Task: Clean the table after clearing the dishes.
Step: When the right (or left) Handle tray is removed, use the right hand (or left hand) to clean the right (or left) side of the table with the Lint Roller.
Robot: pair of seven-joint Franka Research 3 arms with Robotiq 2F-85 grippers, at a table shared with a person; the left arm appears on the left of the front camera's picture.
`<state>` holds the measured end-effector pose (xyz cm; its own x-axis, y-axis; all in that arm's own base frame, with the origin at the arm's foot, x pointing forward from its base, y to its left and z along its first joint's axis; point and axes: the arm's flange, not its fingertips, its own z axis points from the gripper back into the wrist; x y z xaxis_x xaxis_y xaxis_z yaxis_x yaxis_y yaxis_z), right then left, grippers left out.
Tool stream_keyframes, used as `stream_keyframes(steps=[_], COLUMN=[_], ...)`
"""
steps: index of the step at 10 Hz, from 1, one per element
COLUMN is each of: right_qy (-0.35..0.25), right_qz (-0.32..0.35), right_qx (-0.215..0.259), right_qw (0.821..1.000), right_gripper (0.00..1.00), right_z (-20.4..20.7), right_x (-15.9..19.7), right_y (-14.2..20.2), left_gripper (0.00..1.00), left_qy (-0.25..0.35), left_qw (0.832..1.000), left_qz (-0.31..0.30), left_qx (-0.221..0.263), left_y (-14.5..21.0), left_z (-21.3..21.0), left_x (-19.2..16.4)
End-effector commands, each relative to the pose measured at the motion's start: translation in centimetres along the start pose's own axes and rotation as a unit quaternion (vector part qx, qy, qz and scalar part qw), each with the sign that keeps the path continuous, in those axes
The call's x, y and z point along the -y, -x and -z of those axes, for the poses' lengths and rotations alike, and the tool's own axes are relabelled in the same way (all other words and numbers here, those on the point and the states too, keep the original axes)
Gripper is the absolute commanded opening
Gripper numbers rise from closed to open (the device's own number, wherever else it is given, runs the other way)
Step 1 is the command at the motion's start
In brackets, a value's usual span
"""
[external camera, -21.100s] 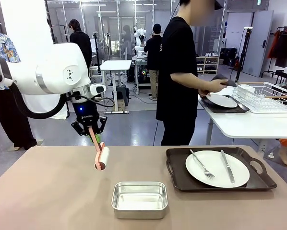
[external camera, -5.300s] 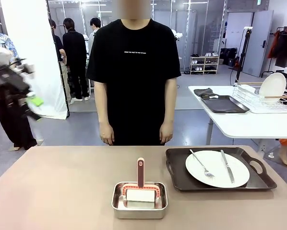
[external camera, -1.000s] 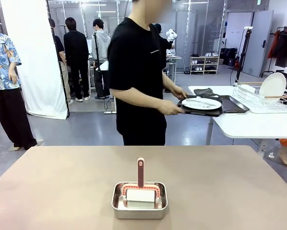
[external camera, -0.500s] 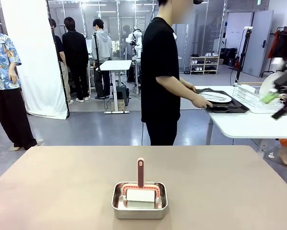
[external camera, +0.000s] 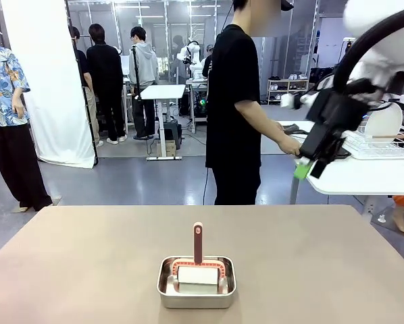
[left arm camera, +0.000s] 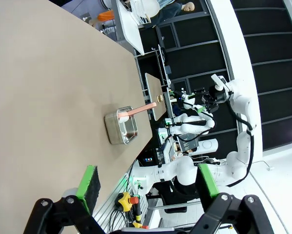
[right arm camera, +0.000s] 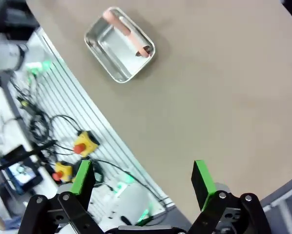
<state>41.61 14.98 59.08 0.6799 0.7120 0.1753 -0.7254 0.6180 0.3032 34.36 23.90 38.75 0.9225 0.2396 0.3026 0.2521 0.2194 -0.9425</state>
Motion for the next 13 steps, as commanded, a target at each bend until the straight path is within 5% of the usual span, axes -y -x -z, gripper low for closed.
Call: stream_keyframes(steps=[1, 4, 10, 13], right_qy=[0.048, 0.034, 0.035, 0.051], right_qz=[-0.090, -0.137, -0.116, -0.283], right_qx=[0.003, -0.014, -0.013, -0.007], right_qw=[0.995, 0.990, 0.993, 0.958], right_gripper=[1.00, 1.00, 1.00, 1.00], right_z=[3.8, 6.0, 5.8, 8.4], right_x=[-1.6, -3.2, -3.2, -6.6], right_y=[0.7, 0.8, -0.4, -2.7], left_gripper=[1.00, 1.00, 1.00, 1.00], left_qy=[0.001, 0.001, 0.001, 0.001], left_qw=[1.000, 1.000, 1.000, 1.000], left_qz=[0.003, 0.003, 0.003, 0.003], left_qx=[0.004, 0.004, 0.004, 0.004], left_y=[0.3, 0.3, 0.3, 0.3], left_z=[-0.1, -0.1, -0.1, -0.1], left_x=[0.4, 0.4, 0.4, 0.4])
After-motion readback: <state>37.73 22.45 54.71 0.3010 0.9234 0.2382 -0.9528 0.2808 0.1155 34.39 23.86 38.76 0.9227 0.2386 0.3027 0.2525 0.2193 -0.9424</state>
